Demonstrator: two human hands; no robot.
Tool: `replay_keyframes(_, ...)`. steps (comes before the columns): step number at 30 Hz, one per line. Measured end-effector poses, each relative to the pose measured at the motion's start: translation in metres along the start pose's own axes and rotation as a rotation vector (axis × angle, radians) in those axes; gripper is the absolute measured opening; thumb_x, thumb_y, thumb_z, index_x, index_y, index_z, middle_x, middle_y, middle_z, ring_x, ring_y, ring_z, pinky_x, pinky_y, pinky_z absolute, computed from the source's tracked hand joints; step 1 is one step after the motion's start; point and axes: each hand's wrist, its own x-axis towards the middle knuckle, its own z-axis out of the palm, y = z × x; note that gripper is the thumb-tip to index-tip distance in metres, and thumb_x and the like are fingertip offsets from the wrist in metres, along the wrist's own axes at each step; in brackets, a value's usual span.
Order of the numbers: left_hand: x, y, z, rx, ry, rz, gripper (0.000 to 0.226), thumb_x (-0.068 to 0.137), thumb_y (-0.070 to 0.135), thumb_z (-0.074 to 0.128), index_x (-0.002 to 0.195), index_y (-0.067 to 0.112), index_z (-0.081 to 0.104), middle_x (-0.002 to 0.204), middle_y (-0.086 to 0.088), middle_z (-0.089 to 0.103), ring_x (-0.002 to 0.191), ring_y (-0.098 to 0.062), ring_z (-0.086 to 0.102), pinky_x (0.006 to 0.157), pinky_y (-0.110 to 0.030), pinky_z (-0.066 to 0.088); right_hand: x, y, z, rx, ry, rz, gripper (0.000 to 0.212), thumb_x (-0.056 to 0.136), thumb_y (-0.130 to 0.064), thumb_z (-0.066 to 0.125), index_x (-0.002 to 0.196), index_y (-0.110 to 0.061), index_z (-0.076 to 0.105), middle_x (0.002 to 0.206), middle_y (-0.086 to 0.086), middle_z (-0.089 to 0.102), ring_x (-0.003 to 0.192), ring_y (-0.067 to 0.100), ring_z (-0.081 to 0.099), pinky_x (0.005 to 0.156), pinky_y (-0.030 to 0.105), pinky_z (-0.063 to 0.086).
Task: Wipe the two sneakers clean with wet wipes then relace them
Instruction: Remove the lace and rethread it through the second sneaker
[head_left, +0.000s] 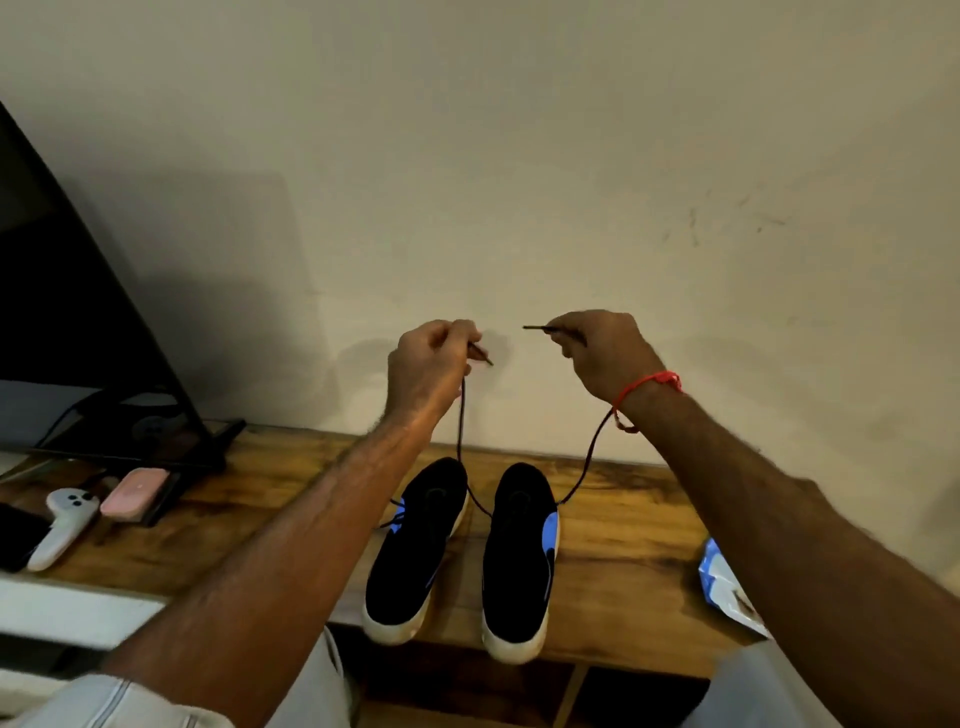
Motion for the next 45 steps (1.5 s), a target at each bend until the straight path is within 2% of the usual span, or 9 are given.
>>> replay_keyframes(4, -0.025, -0.085, 0.004, 0.402, -0.126, 0.031, 0.023, 0.097, 0.044, 0.066, 0.088, 0.023, 0.072, 0.079, 0.011, 0.073, 0.073, 0.001, 0.066, 0.064, -0.012, 0.047, -0.021, 0.047, 0.032, -0.314, -0.254, 0.108, 0.022, 0.097, -0.031, 0.06, 0.102, -0.016, 0.075, 0.098, 0.01, 0.07, 0.096, 0.03, 0.062, 0.081, 0.044, 0.054)
replay_keyframes(7, -0.044, -0.142, 0.018, 0.625, -0.274, 0.005, 0.015, 0.101, 0.025, 0.061, 0.088, 0.024, 0.07, 0.085, 0.006, 0.071, 0.074, -0.004, 0.063, 0.065, -0.02, 0.053, -0.043, 0.069, 0.058, -0.251, -0.329, 0.177, 0.023, 0.096, -0.034, 0.062, 0.097, -0.016, 0.075, 0.094, 0.008, 0.07, 0.093, 0.027, 0.062, 0.08, 0.041, 0.055)
replay_keyframes(9, -0.052, -0.171, 0.026, 0.739, -0.35, -0.057, 0.019, 0.101, 0.021, 0.056, 0.085, 0.025, 0.064, 0.09, 0.001, 0.066, 0.073, -0.009, 0.063, 0.067, -0.029, 0.058, -0.054, 0.08, 0.075, -0.149, -0.353, 0.196, 0.018, 0.096, -0.029, 0.063, 0.096, -0.017, 0.076, 0.091, 0.004, 0.072, 0.091, 0.022, 0.064, 0.079, 0.036, 0.054)
replay_keyframes(11, -0.06, -0.186, 0.03, 0.882, -0.484, -0.142, 0.011, 0.101, 0.018, 0.054, 0.102, 0.021, 0.065, 0.103, -0.003, 0.06, 0.083, -0.016, 0.064, 0.076, -0.038, 0.06, -0.065, 0.086, 0.09, -0.04, -0.387, 0.208, 0.014, 0.096, -0.021, 0.063, 0.098, -0.019, 0.076, 0.085, 0.0, 0.073, 0.084, 0.013, 0.065, 0.073, 0.02, 0.049)
replay_keyframes(16, -0.07, -0.191, 0.045, 1.158, -0.856, -0.288, 0.028, 0.098, 0.003, 0.053, 0.125, 0.009, 0.06, 0.126, -0.013, 0.058, 0.111, -0.03, 0.064, 0.09, -0.039, 0.057, -0.087, 0.102, 0.127, 0.137, -0.444, 0.22, 0.015, 0.095, -0.012, 0.064, 0.1, -0.019, 0.076, 0.074, -0.007, 0.073, 0.073, -0.003, 0.066, 0.068, 0.002, 0.041)
replay_keyframes(22, -0.048, -0.175, 0.057, 1.154, -0.612, -0.16, 0.021, 0.106, 0.026, 0.046, 0.121, 0.018, 0.057, 0.117, -0.007, 0.058, 0.107, -0.029, 0.062, 0.075, -0.037, 0.047, -0.084, 0.101, 0.152, 0.268, -0.456, 0.265, 0.007, 0.091, -0.022, 0.07, 0.091, -0.02, 0.077, 0.079, -0.011, 0.071, 0.077, 0.004, 0.067, 0.076, 0.023, 0.054)
replay_keyframes(26, -0.049, -0.183, 0.066, 0.979, -0.477, -0.084, 0.035, 0.1, 0.056, 0.05, 0.114, 0.024, 0.057, 0.105, 0.0, 0.06, 0.095, -0.024, 0.064, 0.075, -0.042, 0.057, -0.088, 0.101, 0.162, 0.278, -0.507, 0.317, 0.006, 0.089, -0.023, 0.073, 0.092, -0.021, 0.077, 0.085, -0.011, 0.071, 0.083, 0.003, 0.064, 0.077, 0.022, 0.053)
replay_keyframes(38, -0.042, -0.216, 0.06, 0.51, -0.337, -0.319, 0.014, 0.098, 0.038, 0.065, 0.092, 0.03, 0.074, 0.079, 0.004, 0.071, 0.062, -0.015, 0.071, 0.054, -0.041, 0.062, -0.094, 0.097, 0.166, 0.212, -0.596, 0.277, 0.004, 0.089, -0.023, 0.073, 0.086, -0.02, 0.073, 0.082, -0.015, 0.063, 0.077, -0.002, 0.058, 0.065, 0.01, 0.045)
replay_keyframes(45, -0.042, -0.215, 0.062, 0.347, -0.313, -0.466, 0.014, 0.099, 0.031, 0.065, 0.089, 0.025, 0.073, 0.088, -0.003, 0.072, 0.074, -0.017, 0.073, 0.049, -0.028, 0.058, -0.098, 0.098, 0.177, 0.089, -0.611, 0.211, 0.02, 0.085, -0.032, 0.075, 0.072, -0.038, 0.062, 0.106, -0.012, 0.051, 0.105, 0.01, 0.051, 0.09, 0.031, 0.048)
